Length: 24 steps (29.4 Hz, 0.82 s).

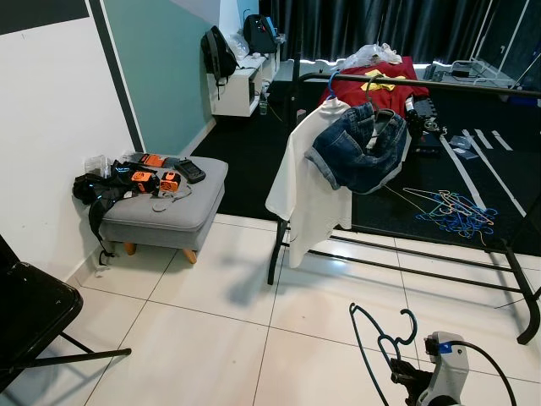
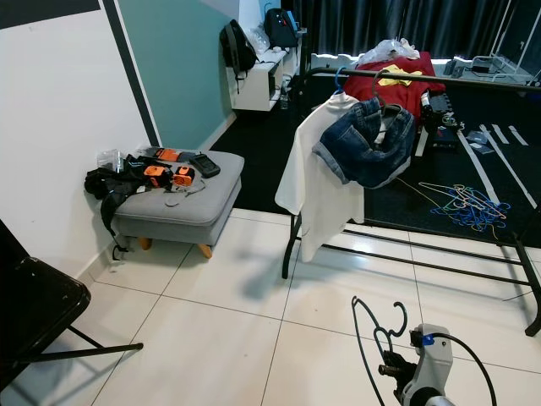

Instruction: Hang hanger

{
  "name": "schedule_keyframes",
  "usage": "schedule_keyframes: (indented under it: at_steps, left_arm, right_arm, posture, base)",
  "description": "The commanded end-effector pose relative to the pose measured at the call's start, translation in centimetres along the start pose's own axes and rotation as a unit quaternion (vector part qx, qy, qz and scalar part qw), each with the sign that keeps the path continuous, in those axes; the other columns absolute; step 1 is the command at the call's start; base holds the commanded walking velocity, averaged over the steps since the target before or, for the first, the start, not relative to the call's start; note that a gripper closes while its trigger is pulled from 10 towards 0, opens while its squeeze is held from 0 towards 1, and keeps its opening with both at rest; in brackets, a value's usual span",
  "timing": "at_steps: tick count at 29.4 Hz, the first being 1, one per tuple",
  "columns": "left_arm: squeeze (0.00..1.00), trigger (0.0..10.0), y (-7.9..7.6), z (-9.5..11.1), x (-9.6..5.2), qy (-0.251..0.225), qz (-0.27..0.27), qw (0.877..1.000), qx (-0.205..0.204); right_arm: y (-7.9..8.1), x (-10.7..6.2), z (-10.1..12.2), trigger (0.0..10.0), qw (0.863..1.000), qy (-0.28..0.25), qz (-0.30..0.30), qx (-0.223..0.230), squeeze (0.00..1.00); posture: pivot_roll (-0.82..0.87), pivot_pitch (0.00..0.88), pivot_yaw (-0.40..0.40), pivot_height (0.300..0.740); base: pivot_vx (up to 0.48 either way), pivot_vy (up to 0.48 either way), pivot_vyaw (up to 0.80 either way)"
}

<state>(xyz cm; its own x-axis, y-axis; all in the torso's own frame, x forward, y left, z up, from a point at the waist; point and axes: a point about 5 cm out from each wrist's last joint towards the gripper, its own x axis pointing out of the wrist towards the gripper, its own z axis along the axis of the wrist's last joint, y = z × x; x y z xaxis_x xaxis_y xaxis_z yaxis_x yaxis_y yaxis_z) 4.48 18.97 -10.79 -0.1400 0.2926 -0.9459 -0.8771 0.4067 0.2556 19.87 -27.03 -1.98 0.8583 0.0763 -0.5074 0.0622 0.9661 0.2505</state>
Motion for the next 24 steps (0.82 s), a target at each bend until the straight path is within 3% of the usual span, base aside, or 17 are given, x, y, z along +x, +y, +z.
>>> schedule_keyframes:
  at_steps: [1,18,19,20,22,24]
  left_arm:
    - [0.00,10.0,-5.2,6.6,-8.9,-0.256,-0.489,0.825,0.123]
    - [0.00,10.0,-5.2,6.6,-8.9,-0.256,-0.489,0.825,0.123]
    - [0.00,10.0,-4.7,7.2,-7.9,-0.295,-0.496,0.806,0.136]
    - [0.00,10.0,-4.7,7.2,-7.9,-0.295,-0.496,0.806,0.136]
    - [0.00,10.0,-4.0,7.6,-6.9,-0.327,-0.498,0.785,0.171]
    - [0.00,10.0,-3.9,7.6,-6.9,-0.333,-0.499,0.779,0.180]
  right_arm:
    - [0.4,0.2,0.3,10.0,1.000,-0.004,0.003,0.008,0.00]
    - [0.4,0.2,0.3,10.0,1.000,-0.004,0.003,0.008,0.00]
    - [-0.6,-1.1,-3.3,10.0,0.999,0.019,-0.012,0.030,0.00]
    - [-0.6,-1.1,-3.3,10.0,0.999,0.019,-0.012,0.030,0.00]
    - [-1.0,-3.0,-7.3,10.0,0.996,0.051,-0.028,0.064,0.00]
    - [-0.9,-3.4,-8.1,10.0,0.995,0.058,-0.031,0.072,0.00]
  posture:
    - [-0.07,0.000,-0.006,0.740]
    - [-0.07,0.000,-0.006,0.740]
    - [-0.06,0.000,0.000,0.740]
    - [-0.06,0.000,0.000,0.740]
    - [-0.06,0.000,0.000,0.740]
    - [-0.06,0.000,0.000,0.740]
  base:
    - [0.000,0.000,0.00]
    - [0.000,0.000,0.00]
    - [0.000,0.000,0.00]
    - [0.000,0.000,0.00]
    - [0.000,0.000,0.00]
    - [0.000,0.000,0.00]
